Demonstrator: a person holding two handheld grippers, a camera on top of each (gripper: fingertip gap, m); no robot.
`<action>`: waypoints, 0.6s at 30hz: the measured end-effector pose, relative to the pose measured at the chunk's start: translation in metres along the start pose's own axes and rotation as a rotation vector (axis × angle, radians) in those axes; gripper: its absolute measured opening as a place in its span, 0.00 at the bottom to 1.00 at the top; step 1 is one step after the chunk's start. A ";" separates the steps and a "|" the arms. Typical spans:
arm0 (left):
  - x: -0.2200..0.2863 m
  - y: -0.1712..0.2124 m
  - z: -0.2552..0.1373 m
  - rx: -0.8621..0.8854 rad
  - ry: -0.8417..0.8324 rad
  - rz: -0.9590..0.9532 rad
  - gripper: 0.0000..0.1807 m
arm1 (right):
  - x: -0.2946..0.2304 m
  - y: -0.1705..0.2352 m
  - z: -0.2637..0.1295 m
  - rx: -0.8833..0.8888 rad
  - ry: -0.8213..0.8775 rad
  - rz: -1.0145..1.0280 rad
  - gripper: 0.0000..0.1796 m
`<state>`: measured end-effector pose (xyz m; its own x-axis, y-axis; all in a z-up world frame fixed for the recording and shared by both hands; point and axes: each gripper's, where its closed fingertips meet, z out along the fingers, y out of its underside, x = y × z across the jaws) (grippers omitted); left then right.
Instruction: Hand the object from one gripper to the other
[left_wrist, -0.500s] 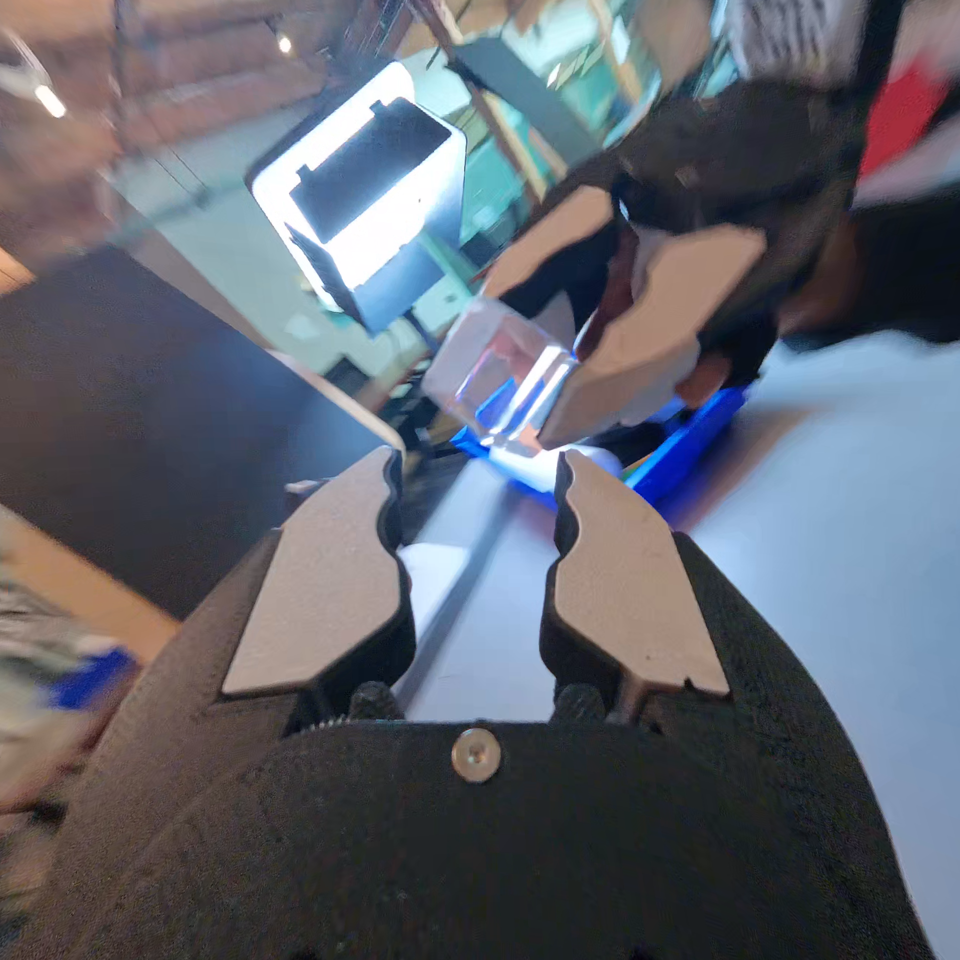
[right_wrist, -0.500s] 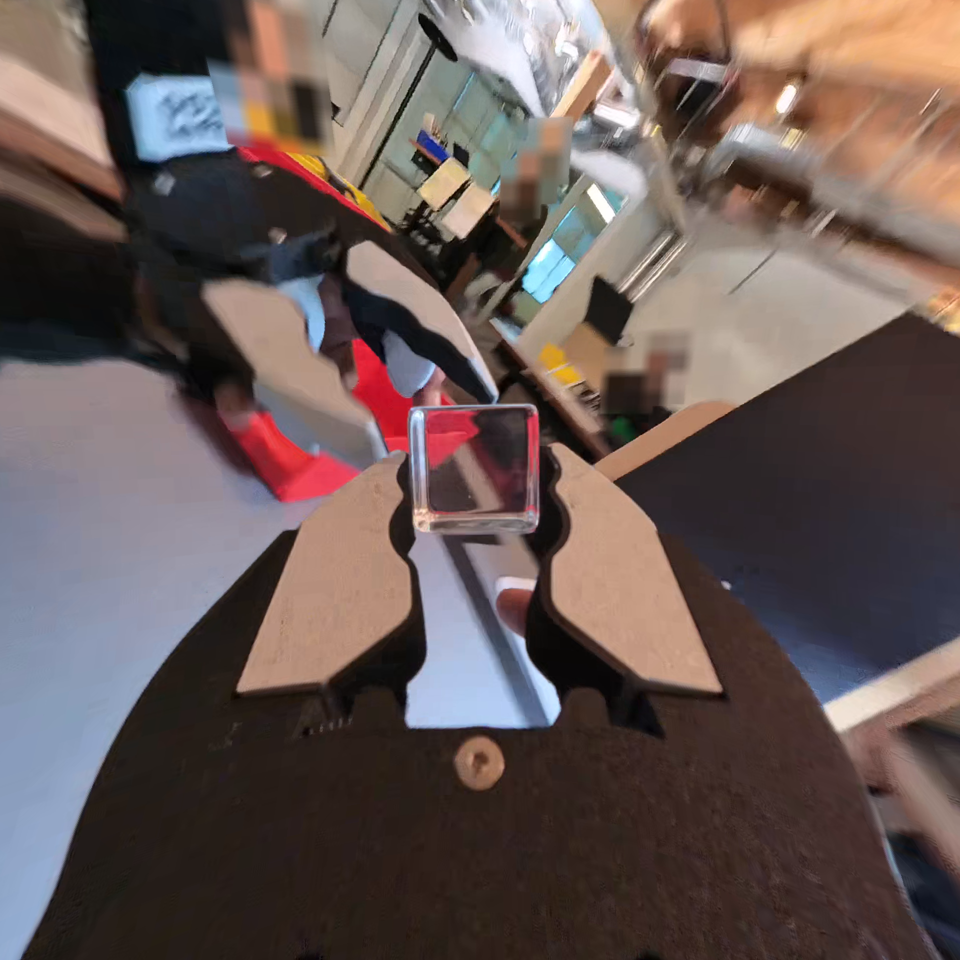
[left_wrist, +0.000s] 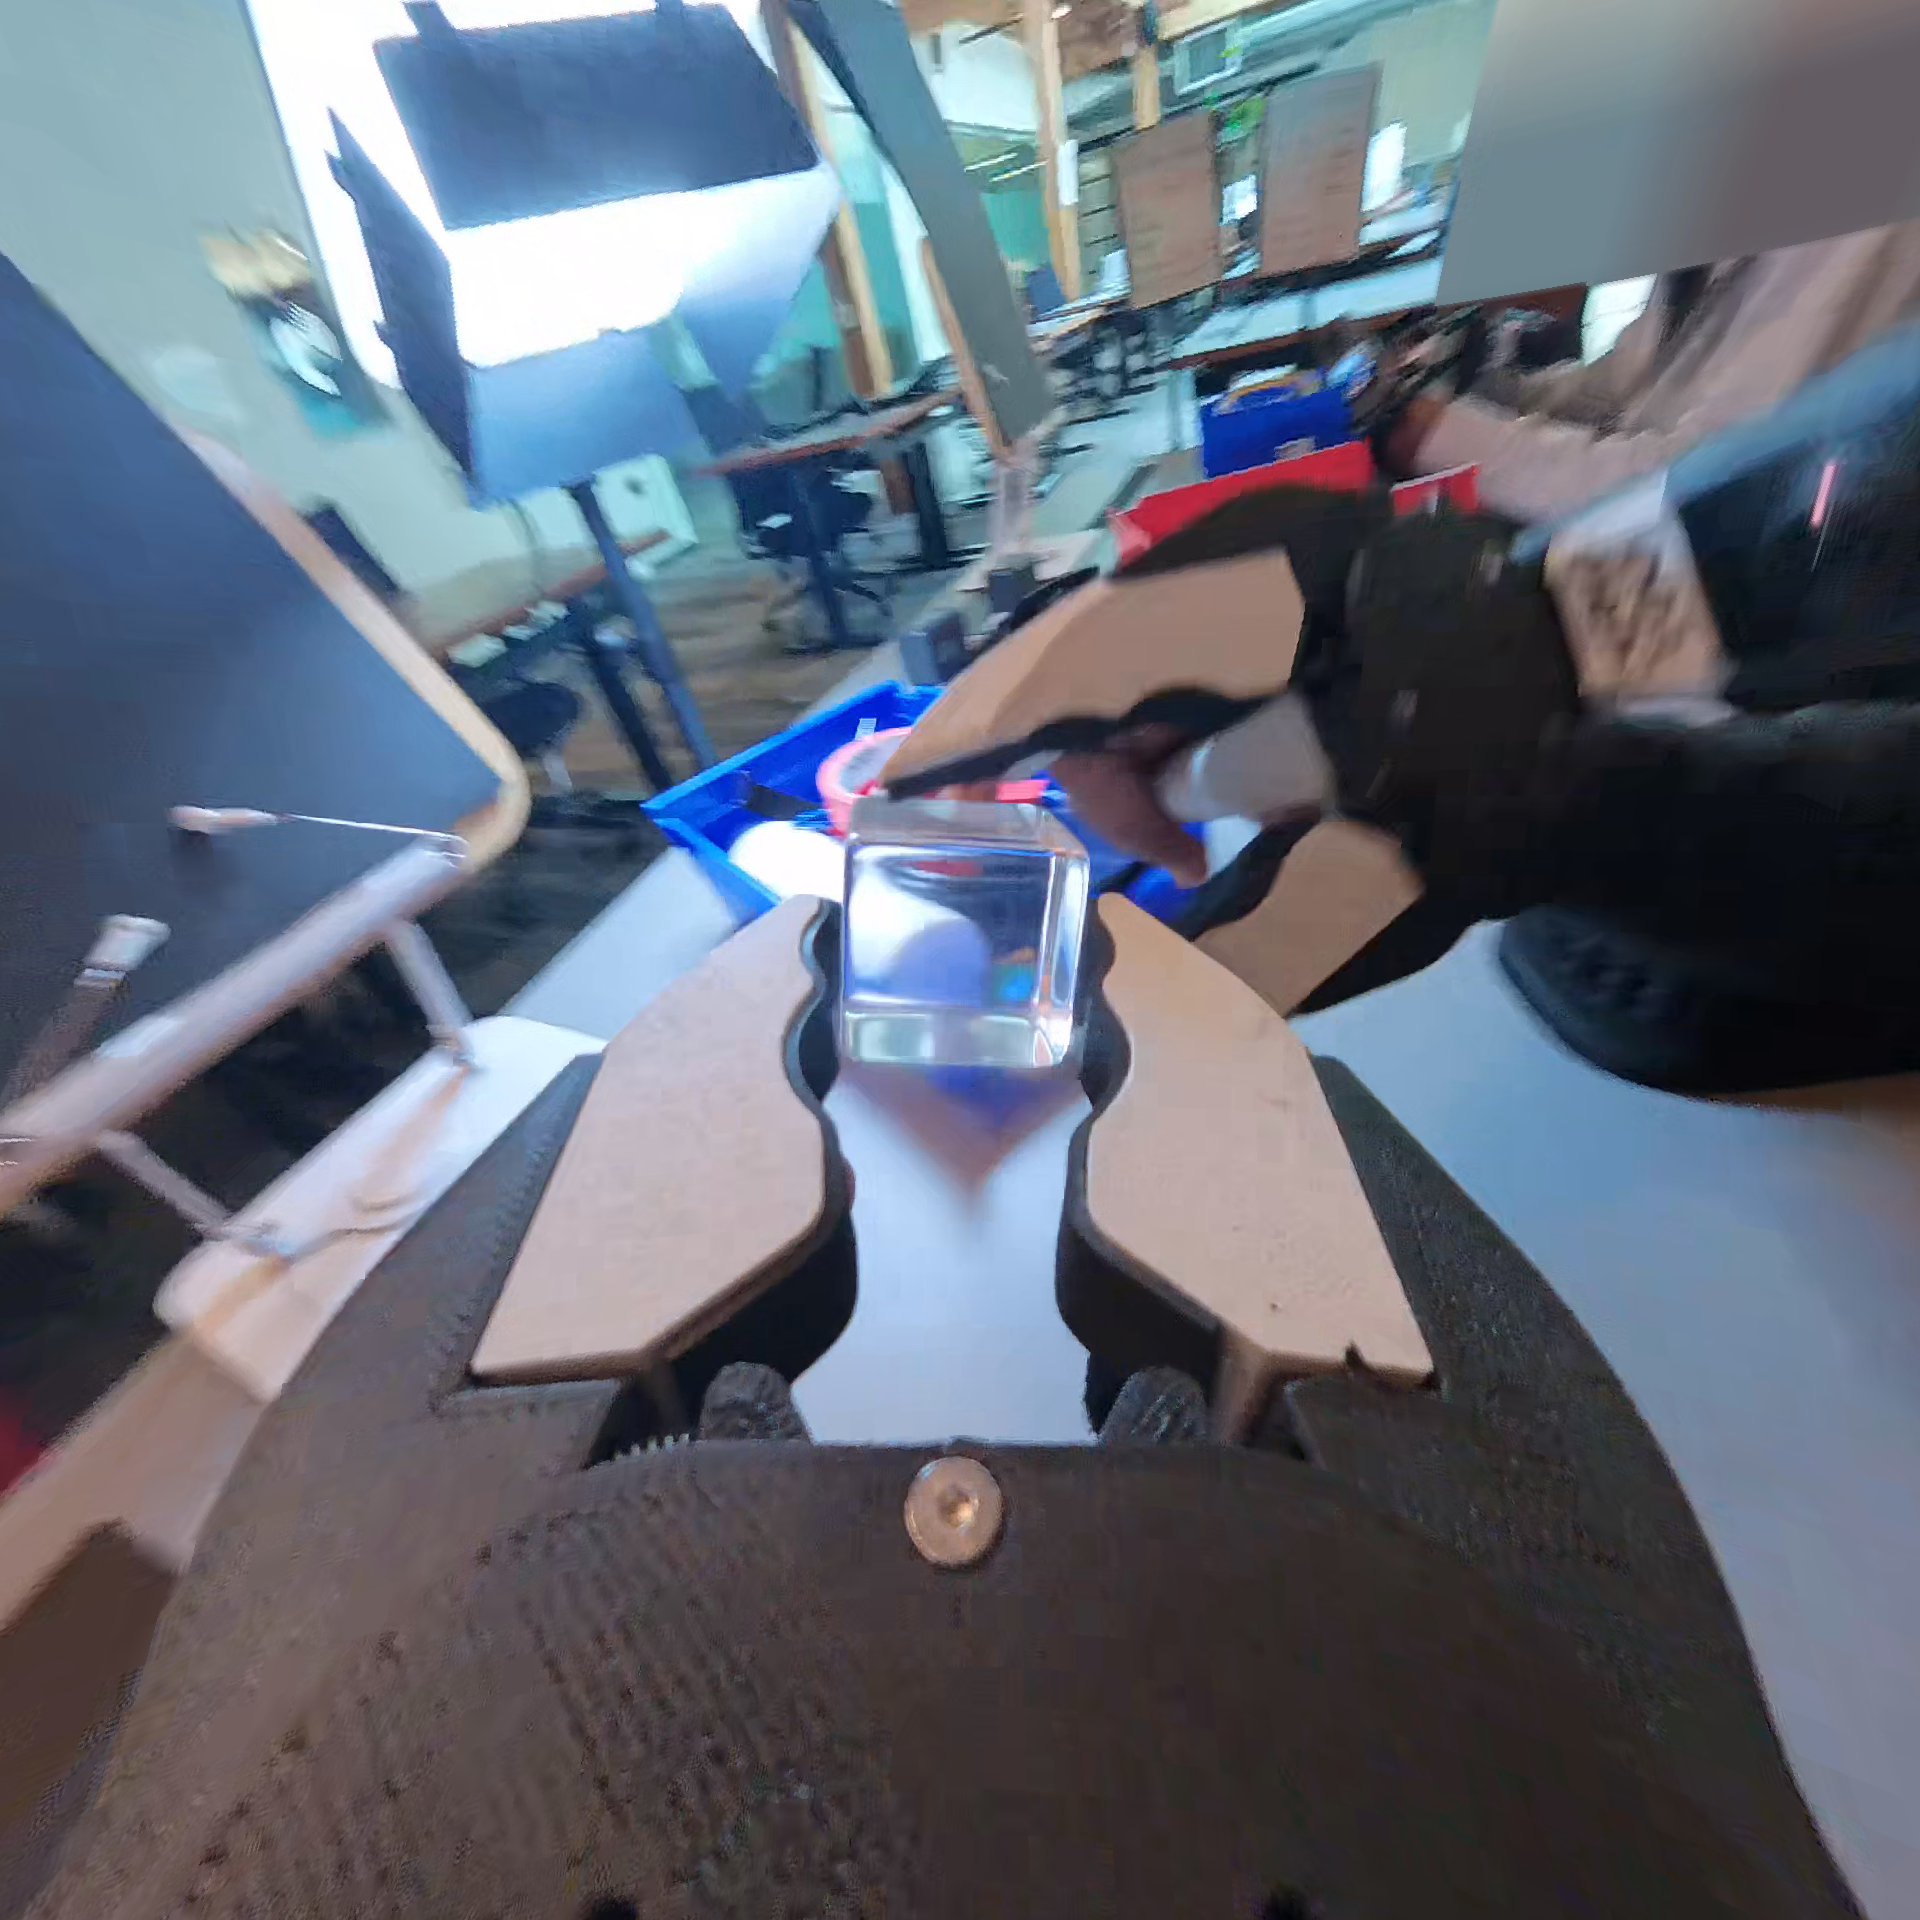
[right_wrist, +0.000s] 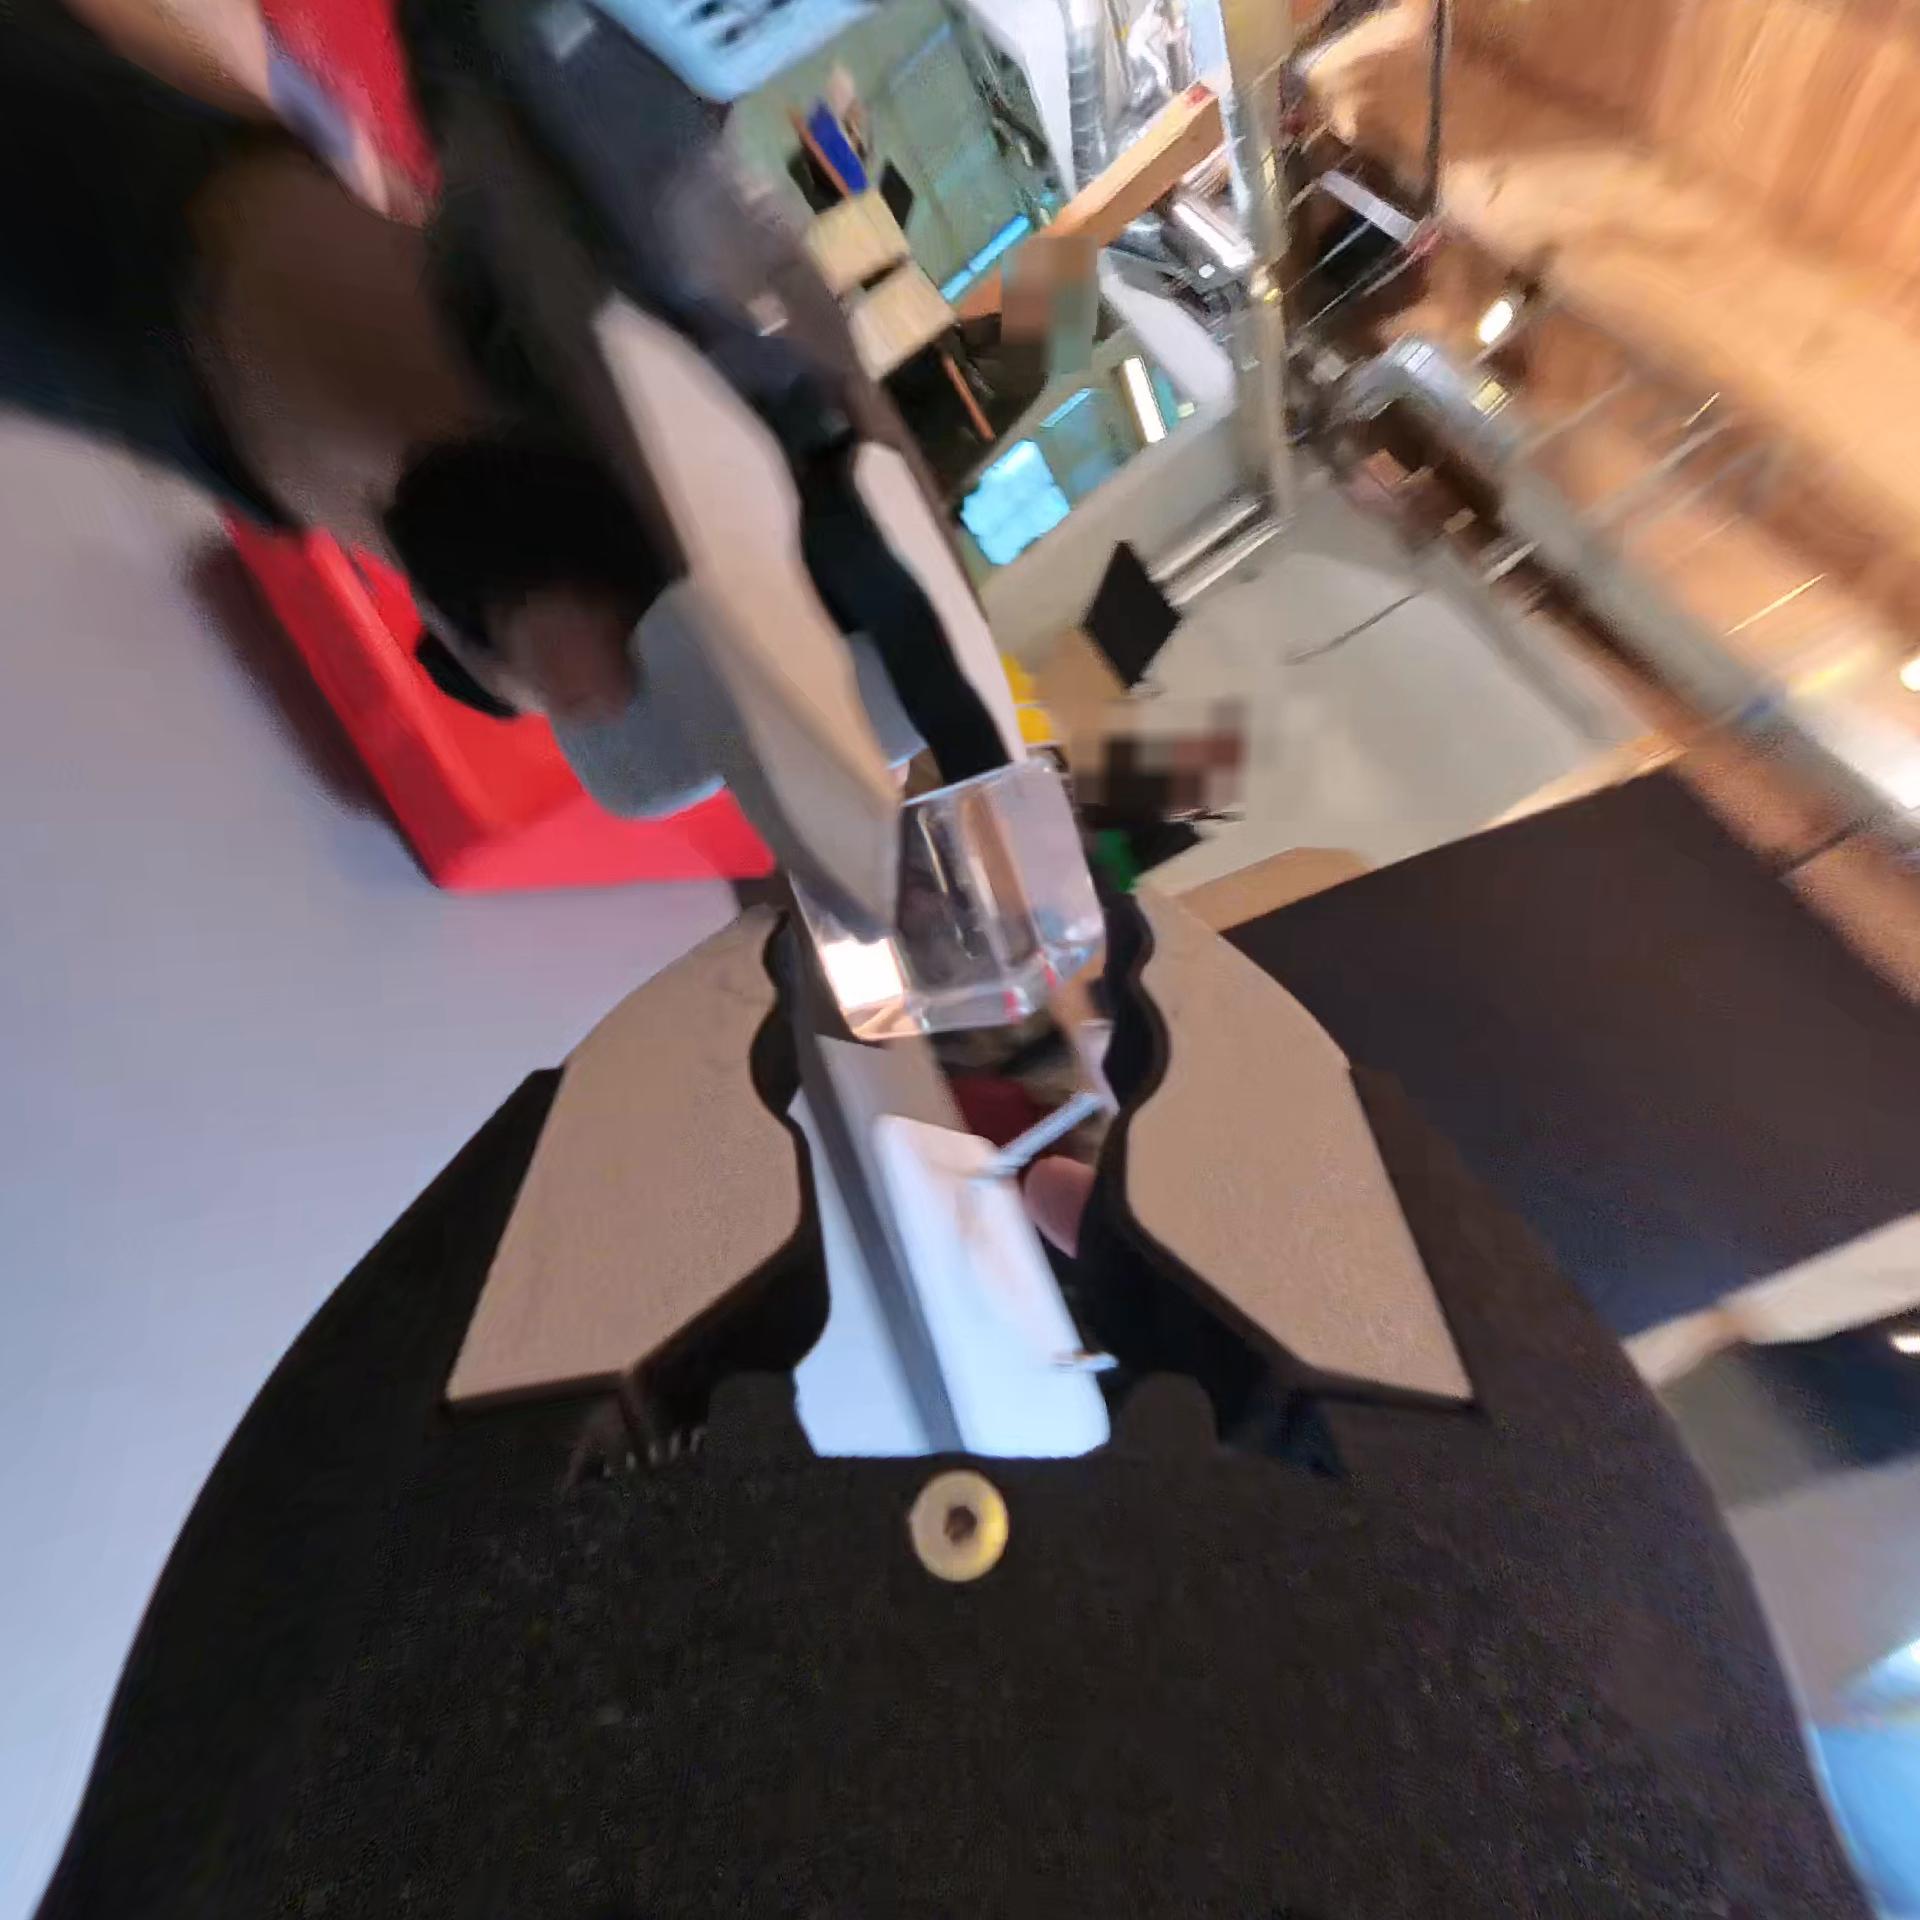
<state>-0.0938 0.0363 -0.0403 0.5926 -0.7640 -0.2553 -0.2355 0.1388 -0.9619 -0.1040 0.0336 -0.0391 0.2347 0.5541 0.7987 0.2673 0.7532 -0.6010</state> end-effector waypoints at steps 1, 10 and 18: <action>-0.006 0.000 -0.001 -0.007 -0.062 0.067 0.24 | 0.005 -0.002 -0.003 0.015 -0.047 0.141 0.35; 0.015 -0.015 -0.002 0.086 -0.259 0.728 0.24 | -0.001 -0.016 -0.028 0.058 -0.448 0.652 0.46; 0.074 -0.019 0.009 0.133 -0.110 0.987 0.24 | -0.032 -0.019 -0.058 0.022 -0.710 0.575 0.46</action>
<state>-0.0388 -0.0170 -0.0414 0.2477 -0.2073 -0.9464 -0.5758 0.7541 -0.3159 -0.0623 -0.0193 -0.0547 -0.3062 0.9284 0.2104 0.2676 0.2961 -0.9169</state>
